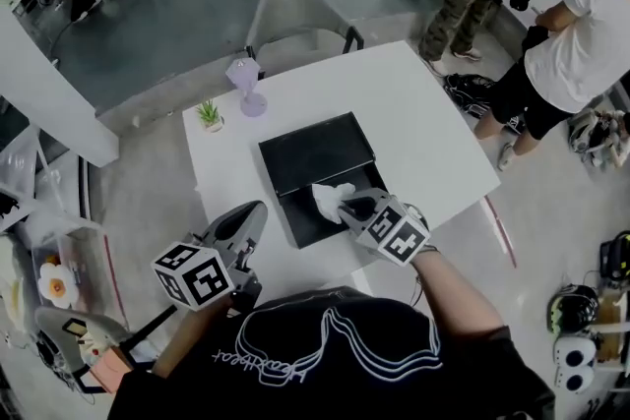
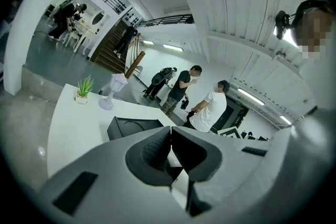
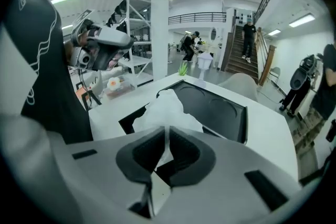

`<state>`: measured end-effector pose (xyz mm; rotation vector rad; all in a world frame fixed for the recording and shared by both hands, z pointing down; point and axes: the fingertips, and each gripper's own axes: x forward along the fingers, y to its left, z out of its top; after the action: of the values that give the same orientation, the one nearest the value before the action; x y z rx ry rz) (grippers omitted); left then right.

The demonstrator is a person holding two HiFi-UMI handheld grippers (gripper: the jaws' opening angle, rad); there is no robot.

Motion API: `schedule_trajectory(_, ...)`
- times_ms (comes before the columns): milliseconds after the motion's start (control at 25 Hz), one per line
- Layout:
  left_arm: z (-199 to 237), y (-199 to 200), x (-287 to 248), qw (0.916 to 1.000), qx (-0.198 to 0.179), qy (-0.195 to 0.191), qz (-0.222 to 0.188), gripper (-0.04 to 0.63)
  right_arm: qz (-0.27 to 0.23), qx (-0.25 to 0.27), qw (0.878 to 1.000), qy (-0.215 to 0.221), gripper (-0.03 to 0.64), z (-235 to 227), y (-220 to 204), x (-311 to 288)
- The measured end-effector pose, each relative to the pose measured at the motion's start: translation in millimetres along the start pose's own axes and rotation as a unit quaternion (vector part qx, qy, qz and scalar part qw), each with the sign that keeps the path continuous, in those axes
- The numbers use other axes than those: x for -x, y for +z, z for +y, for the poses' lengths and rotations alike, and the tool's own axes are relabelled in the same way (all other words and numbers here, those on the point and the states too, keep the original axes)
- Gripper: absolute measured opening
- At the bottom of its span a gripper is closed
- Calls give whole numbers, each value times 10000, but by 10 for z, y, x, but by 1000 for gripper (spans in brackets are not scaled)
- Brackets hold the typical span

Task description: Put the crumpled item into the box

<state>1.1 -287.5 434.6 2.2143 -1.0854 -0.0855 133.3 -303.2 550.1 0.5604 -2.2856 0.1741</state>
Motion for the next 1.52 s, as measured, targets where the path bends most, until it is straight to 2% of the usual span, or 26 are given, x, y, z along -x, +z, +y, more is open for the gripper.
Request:
schedule_trajectory(280, 84, -75, -4, 9998, 49, 186, -45, 8, 752, 586, 9951, 272, 28, -66, -213, -266)
schedule_trajectory(600, 170, -111, -16, 9994, 97, 301, -127, 8, 1545, 1030, 9815, 472, 35, -123, -388, -510)
schedule_trajectory(760, 218, -139, 42, 9989, 137, 405, -170, 8, 1687, 1070, 9782, 567, 41, -118, -419, -583)
schedule_trajectory(880, 247, -129, 85, 9986, 138, 447, -232, 8, 1731, 1075, 9770, 627, 99, -131, -411, -575)
schedule_trajectory(1040, 271, -138, 151, 9986, 157, 439, -268, 8, 1689, 937, 9791, 629, 137, -115, -421, -533)
schedule_trajectory(1160, 261, -108, 175, 9988, 166, 366, -293, 8, 1405, 590, 9874, 425, 168, -140, -349, -464)
schedule_trajectory(1240, 228, -98, 193, 9991, 177, 288, -275, 8, 938, 151, 9952, 242, 163, -124, -224, -368)
schedule_trajectory(1320, 182, -81, 236, 9993, 168, 220, -232, 8, 306, -368, 9988, 108, 131, -74, -51, -241)
schedule_trajectory(1400, 117, -40, 288, 9997, 118, 153, -181, 8, -375, -979, 9945, 49, 96, -15, 134, -70)
schedule_trajectory(1520, 1, 8, 356, 9999, 72, 0, -105, 8, -1405, -1915, 9713, 112, 37, 65, 427, 230)
